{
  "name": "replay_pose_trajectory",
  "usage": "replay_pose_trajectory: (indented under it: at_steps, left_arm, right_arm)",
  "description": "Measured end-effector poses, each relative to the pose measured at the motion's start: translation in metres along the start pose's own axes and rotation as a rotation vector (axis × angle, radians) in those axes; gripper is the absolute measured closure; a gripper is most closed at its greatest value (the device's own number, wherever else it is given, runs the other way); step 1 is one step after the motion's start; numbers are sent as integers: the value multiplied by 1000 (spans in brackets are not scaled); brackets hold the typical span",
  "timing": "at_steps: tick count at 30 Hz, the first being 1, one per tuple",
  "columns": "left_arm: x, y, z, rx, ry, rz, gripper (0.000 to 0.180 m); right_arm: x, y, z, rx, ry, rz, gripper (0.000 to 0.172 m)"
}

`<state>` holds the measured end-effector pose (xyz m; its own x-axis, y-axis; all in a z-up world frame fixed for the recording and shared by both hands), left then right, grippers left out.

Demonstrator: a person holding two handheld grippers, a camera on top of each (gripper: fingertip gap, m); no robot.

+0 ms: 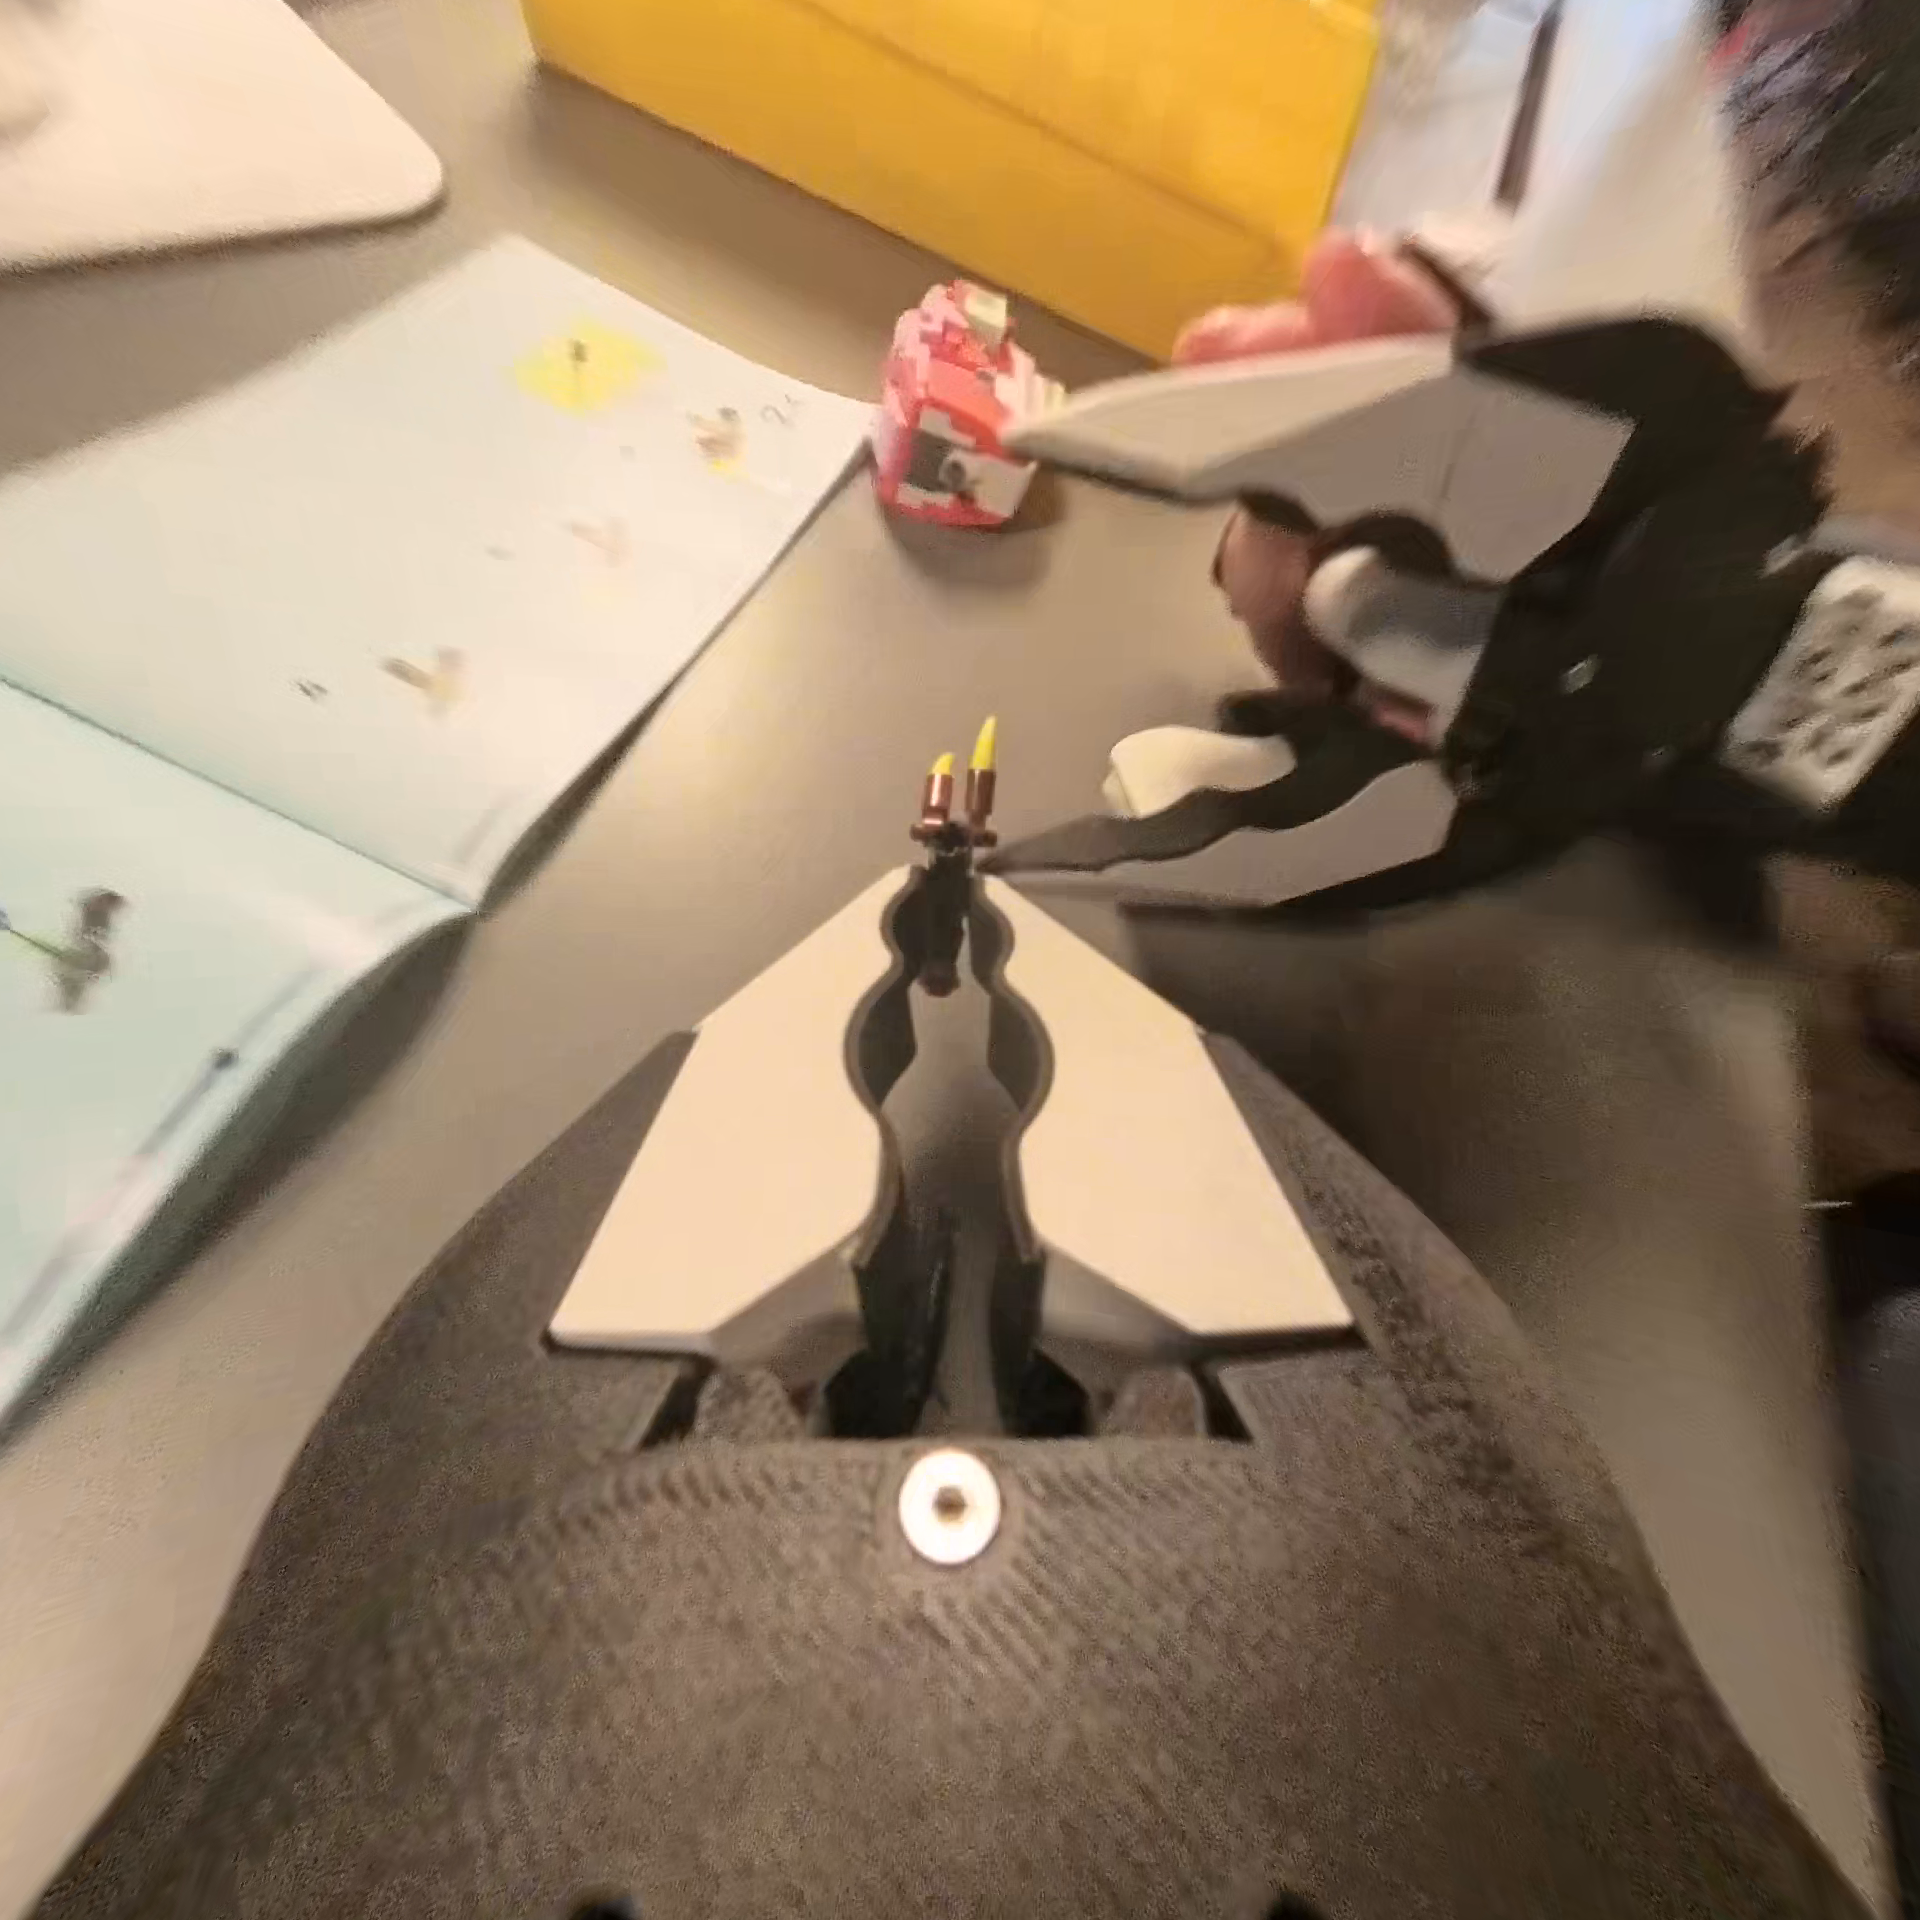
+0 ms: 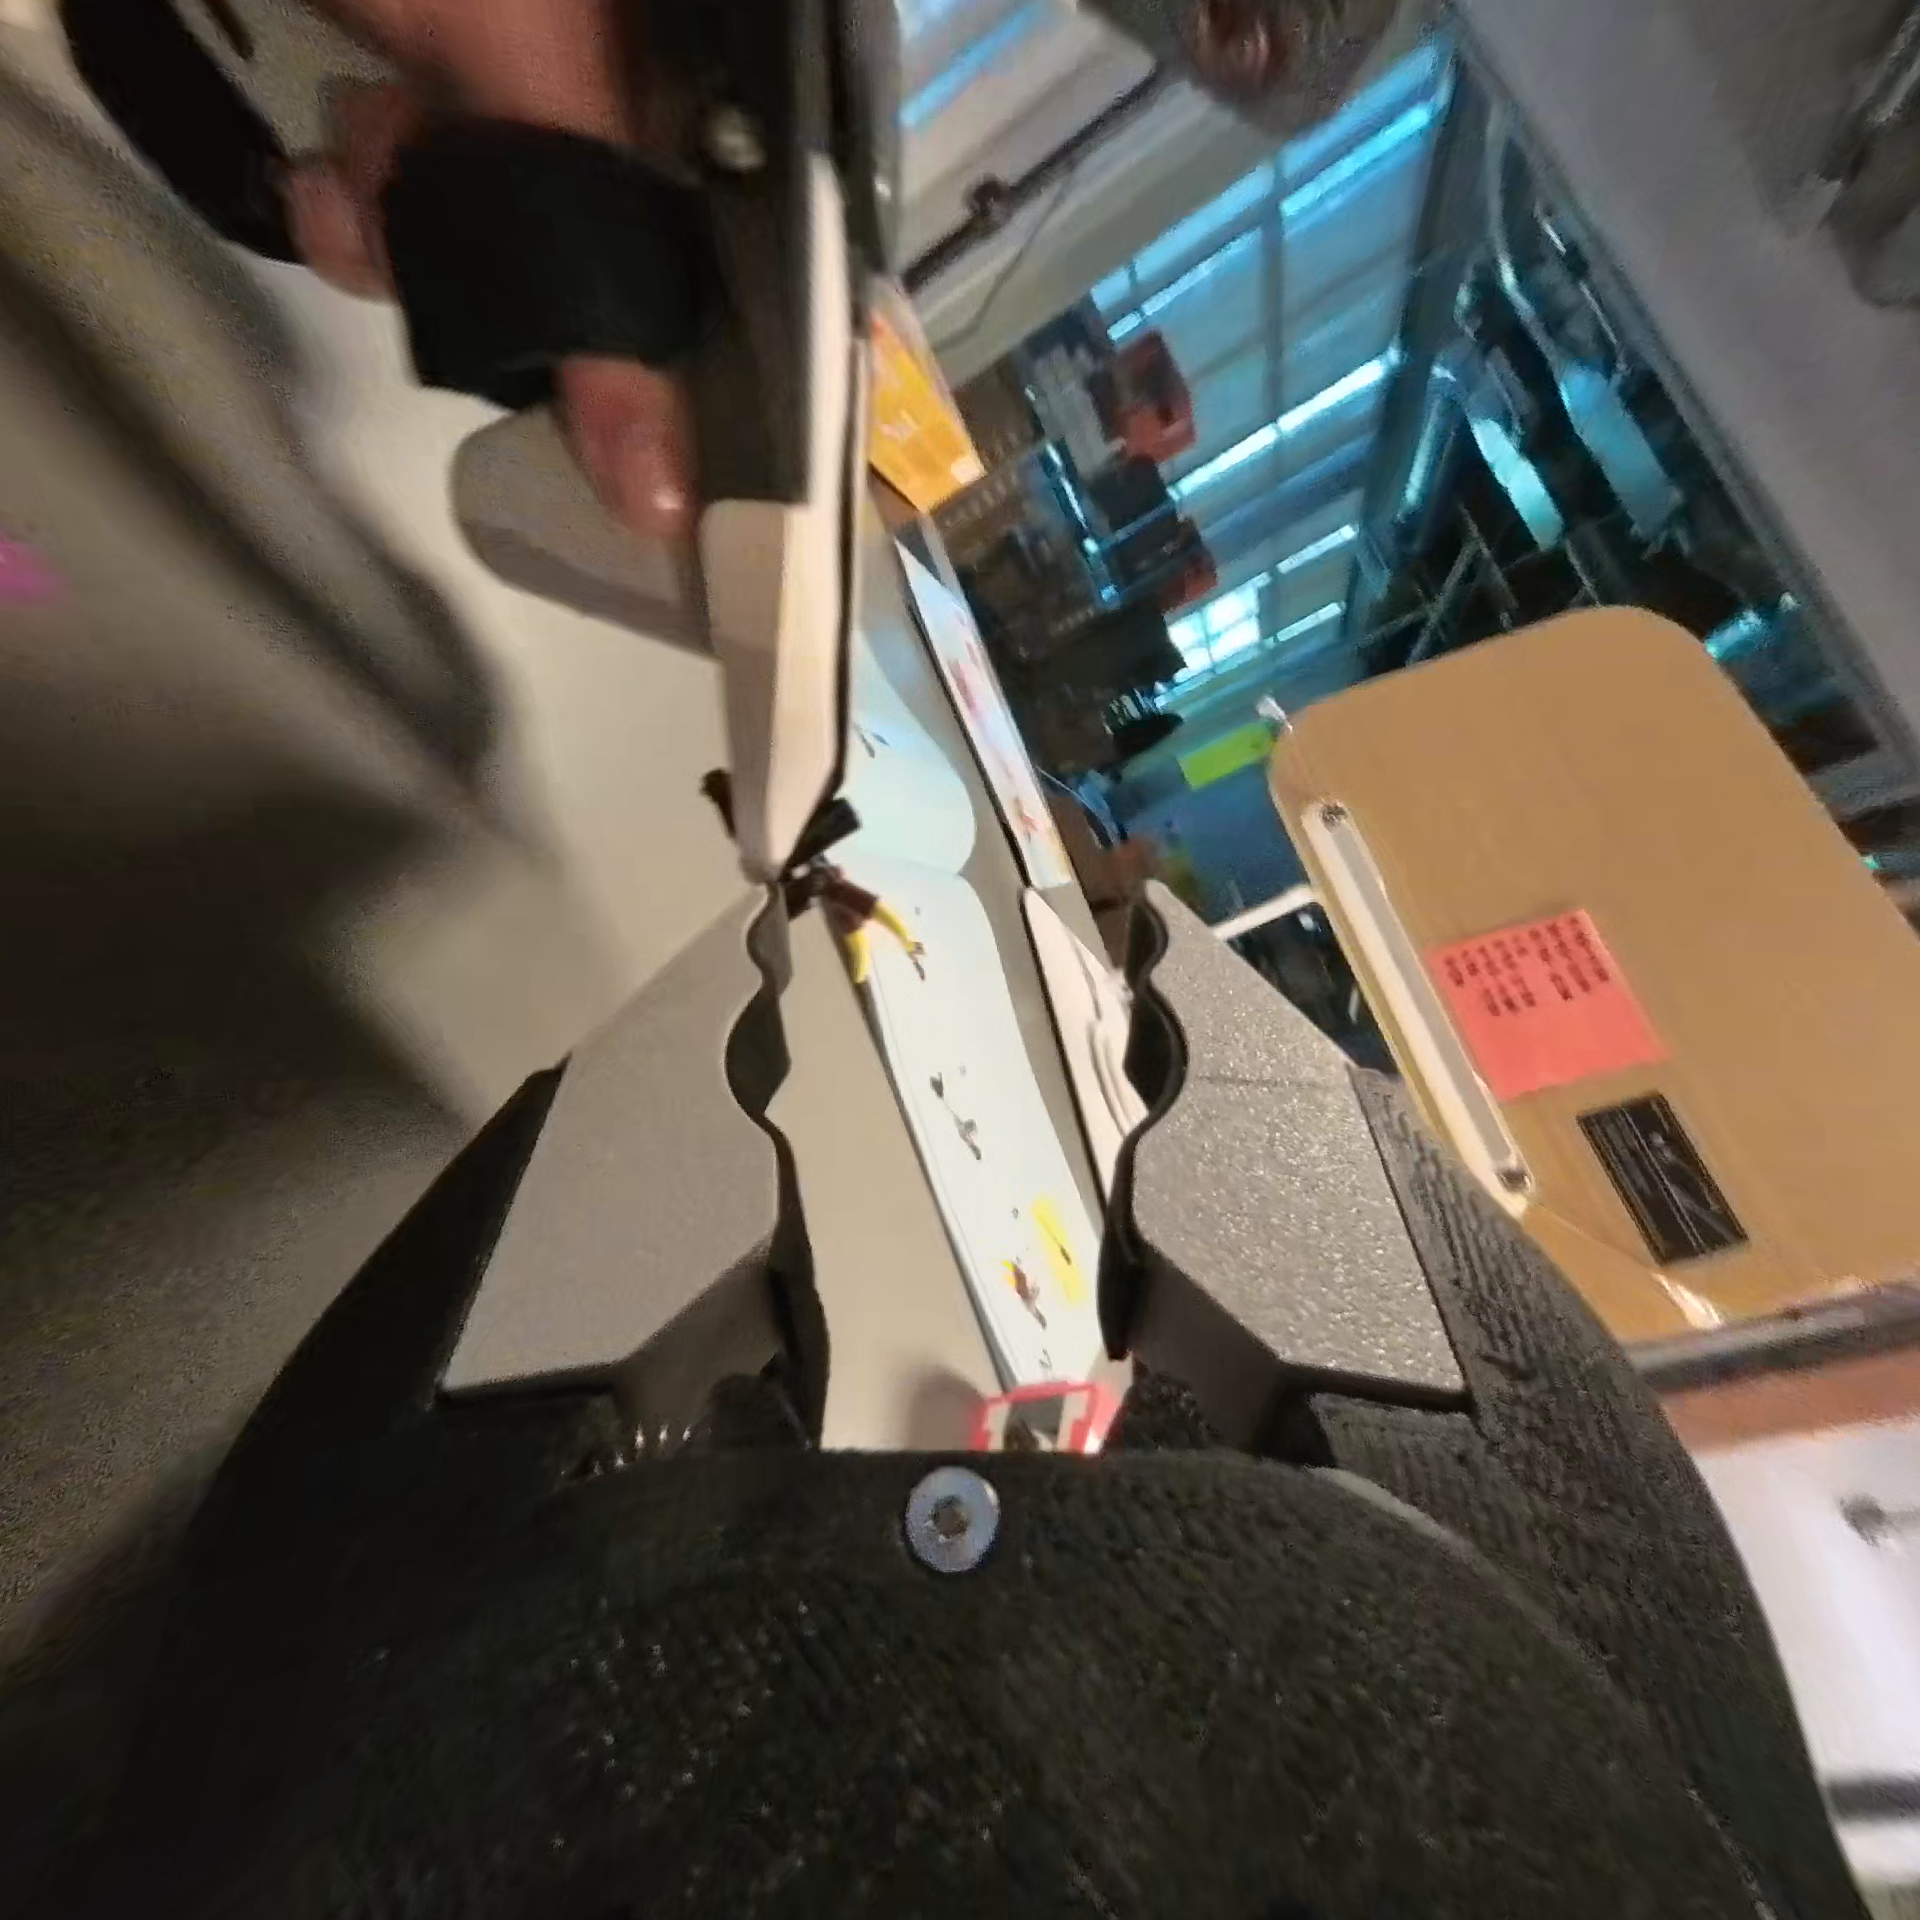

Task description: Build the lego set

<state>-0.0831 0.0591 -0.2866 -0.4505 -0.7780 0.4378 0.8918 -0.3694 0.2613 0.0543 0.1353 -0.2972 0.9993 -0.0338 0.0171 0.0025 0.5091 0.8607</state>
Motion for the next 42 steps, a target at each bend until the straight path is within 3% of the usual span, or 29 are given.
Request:
replay_pose_trajectory:
  at_steps: [3,9,18,32,38,42]
  left_arm:
    - [7,-1,0,179,23,-157,175]
    - [10,-6,-5,280,-16,-203,175]
    - [6,-6,-9,301,-44,-219,175]
    - [8,-5,-6,282,-17,-212,175]
    - [9,-5,-5,263,-13,-194,175]
    - [8,-5,-6,230,-16,-156,175]
  right_arm:
    - [1,-10,4,103,37,69,108]
    - [2,-18,8,197,49,100,125]
    - [0,-25,7,246,21,120,148]
    - [0,-23,9,211,-30,122,159]
    - [-1,-22,8,180,-15,119,158]
    - [-2,-22,7,175,-17,118,145]
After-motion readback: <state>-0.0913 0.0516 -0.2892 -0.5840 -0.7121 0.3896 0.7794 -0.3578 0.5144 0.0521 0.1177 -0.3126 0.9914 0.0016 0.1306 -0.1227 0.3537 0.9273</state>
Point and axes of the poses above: each gripper's, where its closed fingertips meet, x back along the fingers, z out of its top, y = z × x across the jaws, the point moved 10 cm from there along x, back along the fingers, and after that the axes turned 5 degrees about y, right-handed, at the moved point
